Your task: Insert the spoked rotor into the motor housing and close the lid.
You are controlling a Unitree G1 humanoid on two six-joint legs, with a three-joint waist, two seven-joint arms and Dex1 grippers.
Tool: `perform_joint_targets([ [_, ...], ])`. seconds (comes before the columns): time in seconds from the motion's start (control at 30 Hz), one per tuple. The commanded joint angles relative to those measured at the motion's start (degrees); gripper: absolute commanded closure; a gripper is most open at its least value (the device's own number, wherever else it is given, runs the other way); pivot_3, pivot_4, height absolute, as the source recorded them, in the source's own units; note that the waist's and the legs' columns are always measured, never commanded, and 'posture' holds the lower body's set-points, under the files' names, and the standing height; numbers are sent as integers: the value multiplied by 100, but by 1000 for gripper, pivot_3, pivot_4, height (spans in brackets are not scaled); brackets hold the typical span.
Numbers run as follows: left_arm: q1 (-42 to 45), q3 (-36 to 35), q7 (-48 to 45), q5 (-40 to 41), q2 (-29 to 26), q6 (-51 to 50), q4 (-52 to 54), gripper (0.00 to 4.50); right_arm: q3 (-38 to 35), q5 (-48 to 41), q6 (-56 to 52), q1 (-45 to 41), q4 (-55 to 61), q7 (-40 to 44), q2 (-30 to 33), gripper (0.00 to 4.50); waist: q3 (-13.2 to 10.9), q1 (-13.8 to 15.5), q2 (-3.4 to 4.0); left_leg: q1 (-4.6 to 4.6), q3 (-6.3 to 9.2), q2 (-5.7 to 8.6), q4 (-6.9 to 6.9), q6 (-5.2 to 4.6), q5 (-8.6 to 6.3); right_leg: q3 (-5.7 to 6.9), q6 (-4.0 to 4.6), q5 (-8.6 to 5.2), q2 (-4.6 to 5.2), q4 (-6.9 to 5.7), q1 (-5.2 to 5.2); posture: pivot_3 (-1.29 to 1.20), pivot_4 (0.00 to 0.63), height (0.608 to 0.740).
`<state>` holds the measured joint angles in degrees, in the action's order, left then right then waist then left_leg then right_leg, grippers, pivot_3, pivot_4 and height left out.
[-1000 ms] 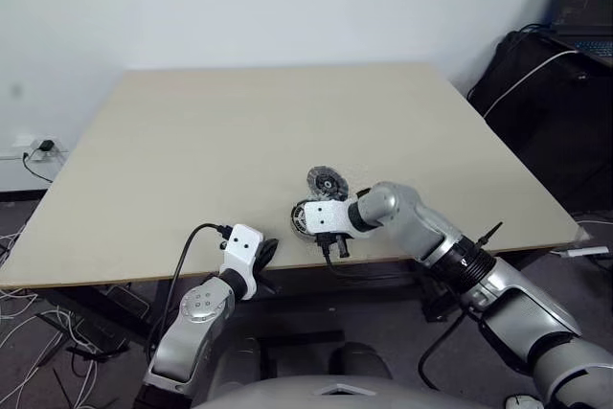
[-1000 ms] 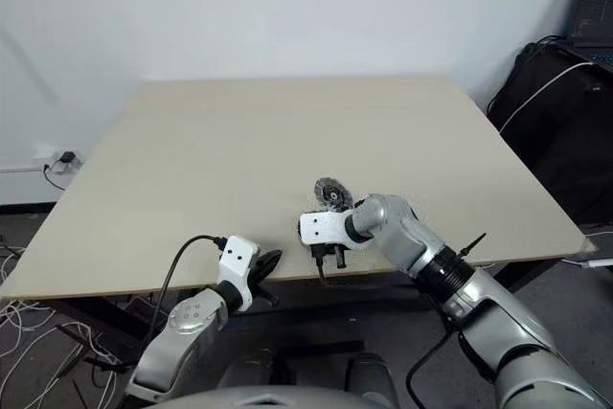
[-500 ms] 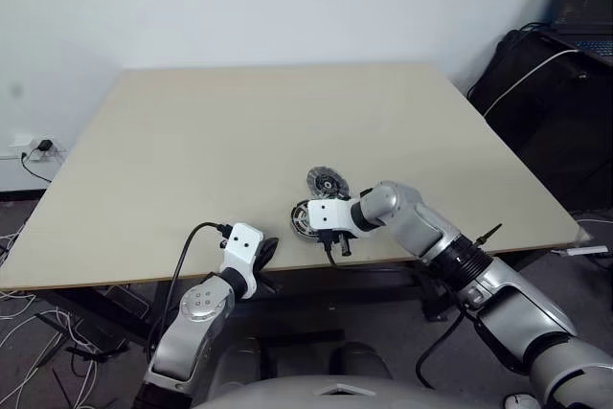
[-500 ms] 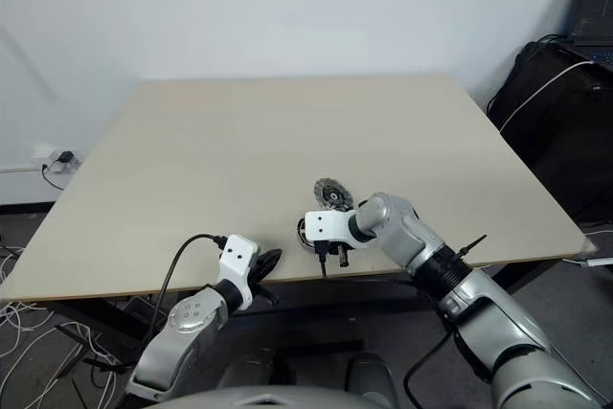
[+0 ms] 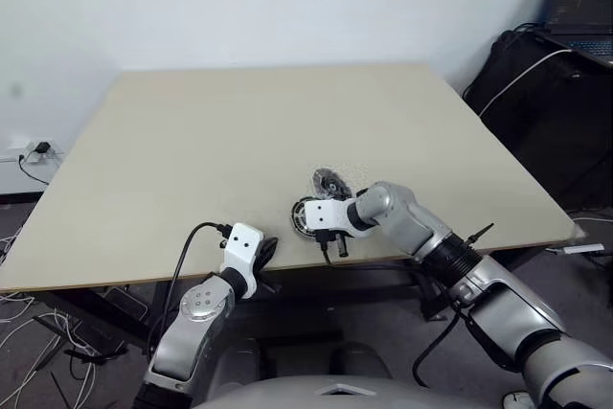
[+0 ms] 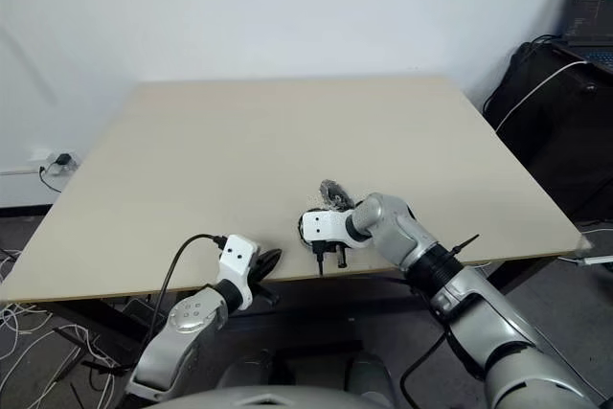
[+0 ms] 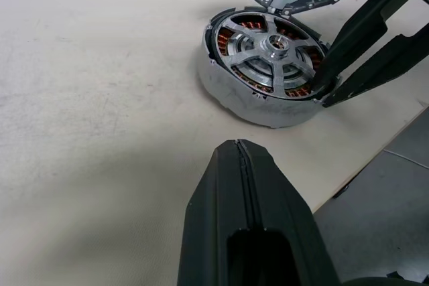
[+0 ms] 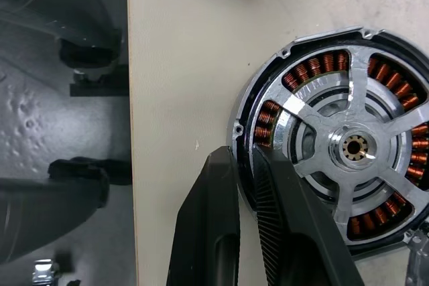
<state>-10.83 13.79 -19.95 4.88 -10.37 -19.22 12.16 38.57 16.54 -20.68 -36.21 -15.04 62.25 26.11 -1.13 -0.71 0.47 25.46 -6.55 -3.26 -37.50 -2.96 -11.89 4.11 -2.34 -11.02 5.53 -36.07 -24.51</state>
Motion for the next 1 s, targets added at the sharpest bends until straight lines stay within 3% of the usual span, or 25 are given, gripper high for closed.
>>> perform_joint_targets([
  [0.03, 36, -29, 37, 4, 36, 124, 113, 4500, -356, -57, -370, 108, 203, -250, -126, 4411, 0, 1, 0, -1, -6, -8, -2, 1, 0, 4, 2, 1, 0, 0, -1, 0, 0, 740],
  [0.4, 9, -1, 38, 21, 70, 139, 76, 4500, -1154, -609, -2928, 462, 1375, -1023, -1016, 4411, -2, -1, 3, 12, -18, -31, 0, 18, 4, 24, 23, 14, -3, -2, -33, 0, 0, 740],
  [0.77, -5, 1, 35, 13, 86, 164, 55, 4500, -1270, -865, -3404, 415, 905, -2100, -1583, 4411, -2, 0, 4, 15, -20, -31, 1, 18, 3, 25, 22, 15, -2, 3, -33, 0, 0, 740],
  [0.97, -39, -1, 35, 5, 88, 174, 74, 4500, -1152, -1120, -3195, 494, 1171, -2131, -1623, 2497, -3, -5, 4, 15, -20, -30, 3, 18, 3, 25, 22, 15, -1, 4, -32, 0, 0, 740],
  [1.0, -40, -1, 33, 6, 87, 174, 76, 4500, -1158, -1172, -3134, 506, 1252, -2124, -1623, 2497, -3, -5, 4, 15, -20, -30, 4, 18, 3, 25, 22, 15, -1, 4, -33, 0, 0, 740],
])
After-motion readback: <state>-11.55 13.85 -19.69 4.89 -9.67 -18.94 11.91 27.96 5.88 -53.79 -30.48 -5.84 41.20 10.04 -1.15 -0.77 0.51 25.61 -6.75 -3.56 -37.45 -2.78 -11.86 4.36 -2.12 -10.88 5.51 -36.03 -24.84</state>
